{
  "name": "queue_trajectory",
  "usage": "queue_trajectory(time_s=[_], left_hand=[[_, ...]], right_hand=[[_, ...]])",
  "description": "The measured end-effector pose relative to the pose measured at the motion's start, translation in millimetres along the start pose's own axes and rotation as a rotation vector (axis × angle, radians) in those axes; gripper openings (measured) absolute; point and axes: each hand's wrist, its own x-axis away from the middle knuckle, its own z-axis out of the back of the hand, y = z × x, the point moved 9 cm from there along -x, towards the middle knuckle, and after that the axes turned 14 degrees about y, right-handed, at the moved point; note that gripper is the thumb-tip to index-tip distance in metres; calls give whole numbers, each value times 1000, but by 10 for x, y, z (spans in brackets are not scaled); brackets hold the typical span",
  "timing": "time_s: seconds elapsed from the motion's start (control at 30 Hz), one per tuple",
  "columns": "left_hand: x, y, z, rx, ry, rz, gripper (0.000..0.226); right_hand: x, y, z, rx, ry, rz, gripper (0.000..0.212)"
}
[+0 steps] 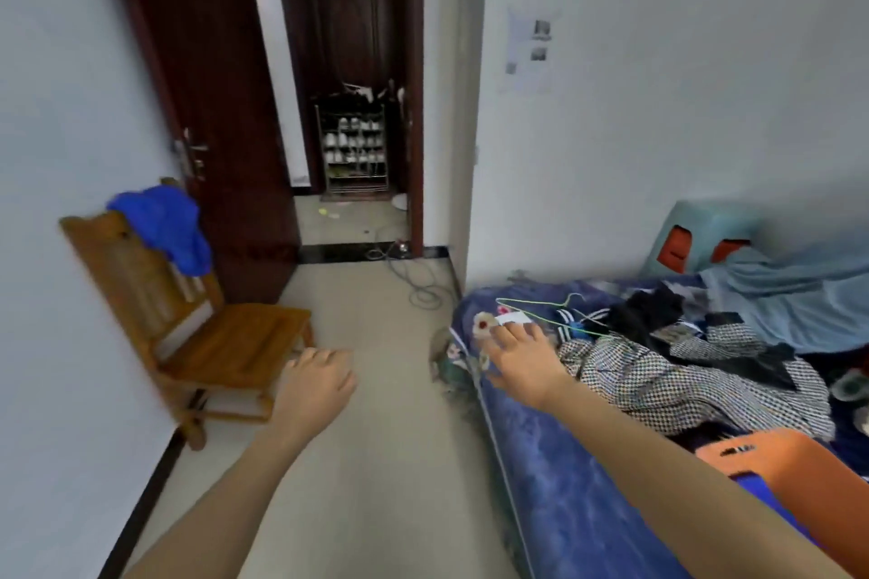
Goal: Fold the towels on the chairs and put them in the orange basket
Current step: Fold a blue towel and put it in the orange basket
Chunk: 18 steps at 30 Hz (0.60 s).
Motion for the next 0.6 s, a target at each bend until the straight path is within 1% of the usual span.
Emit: queue_trajectory(time_s=[0.07,0.13,0.2,0.27,0.3,0.4,0.5,0.6], left_hand=[[37,-469,17,-8,-30,105,35],[70,-928,18,-13,-37,166,32],[111,-1207,-6,-12,-36,194,39],[141,-1507,-99,-33,-14,224,41],[134,-1600,-147,-48,11,222,41],[64,-1781,-355,-33,-34,253,42],[-242,-1845,-545,-50,-45,246,41],[-719,-1826,-725,-65,-39,239,38]], right_hand=[[-316,-270,-106,-33,17,36,61],[-643,-555,-205,-120,9,31,61],[-819,-763,-377,-169,-38,34,61],[-1004,-965,-579,-191,-83,65,61],[-1088,-1034,-662,-210,-95,85,61],[-1309,-1106,-848,-223,-129,97,61],[-1586,-1047,-1033,-241,-138,128,62],[-1920,-873,-1212,-235,-83,163,61]])
